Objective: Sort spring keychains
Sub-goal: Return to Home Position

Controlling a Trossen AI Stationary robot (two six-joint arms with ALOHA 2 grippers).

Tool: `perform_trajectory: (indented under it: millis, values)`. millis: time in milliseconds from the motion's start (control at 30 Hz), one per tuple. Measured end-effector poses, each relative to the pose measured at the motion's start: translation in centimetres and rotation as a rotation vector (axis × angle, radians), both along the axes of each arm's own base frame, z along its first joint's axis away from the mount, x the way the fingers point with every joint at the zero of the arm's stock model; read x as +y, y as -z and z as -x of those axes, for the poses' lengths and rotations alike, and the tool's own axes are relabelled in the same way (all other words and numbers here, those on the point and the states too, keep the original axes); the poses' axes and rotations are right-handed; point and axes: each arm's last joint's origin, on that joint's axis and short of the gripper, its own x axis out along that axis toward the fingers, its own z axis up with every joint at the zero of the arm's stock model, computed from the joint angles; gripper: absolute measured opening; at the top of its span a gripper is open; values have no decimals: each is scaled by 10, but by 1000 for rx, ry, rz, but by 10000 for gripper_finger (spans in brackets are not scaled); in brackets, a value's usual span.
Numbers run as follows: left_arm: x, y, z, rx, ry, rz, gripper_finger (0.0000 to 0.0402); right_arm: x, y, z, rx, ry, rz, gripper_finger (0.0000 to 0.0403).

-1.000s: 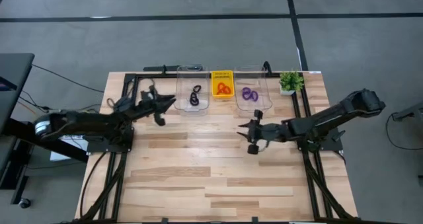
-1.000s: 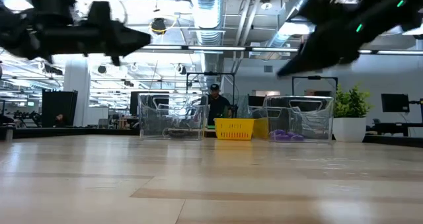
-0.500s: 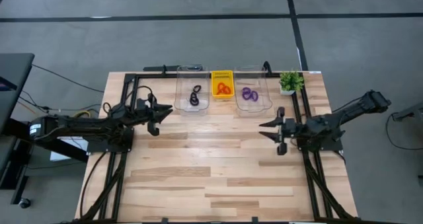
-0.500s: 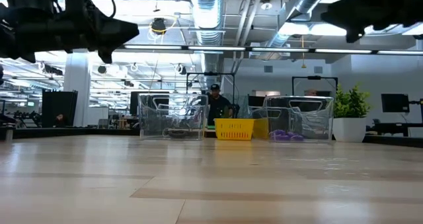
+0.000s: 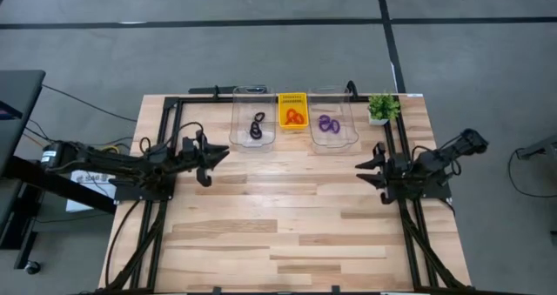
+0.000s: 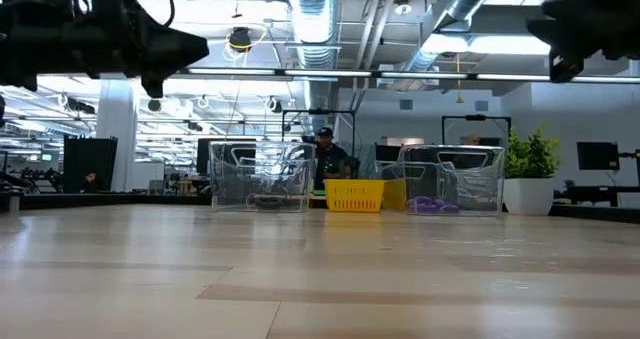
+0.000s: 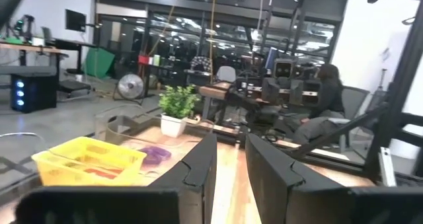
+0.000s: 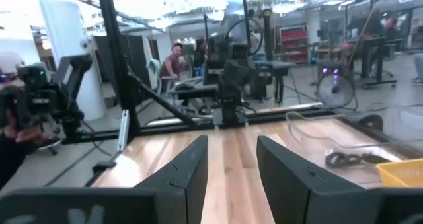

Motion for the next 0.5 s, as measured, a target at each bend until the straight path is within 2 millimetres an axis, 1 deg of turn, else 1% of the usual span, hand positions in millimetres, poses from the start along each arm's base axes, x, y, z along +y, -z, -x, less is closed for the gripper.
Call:
perform_trajectory:
  millis: [167, 267, 367, 500]
  values:
    - [-2, -2, 1, -22, 5, 4, 79, 1, 1, 1, 11, -2, -20, 120]
    - [3, -5, 4, -41, -90, 6, 79, 2, 2, 1, 18, -3, -15, 120]
    - [8, -9, 8, -68, -167, 6, 79, 1, 5, 1, 50, 32, 3, 120]
    - [10, -15, 14, -123, -184, 6, 79, -1, 8, 1, 76, 80, 10, 120]
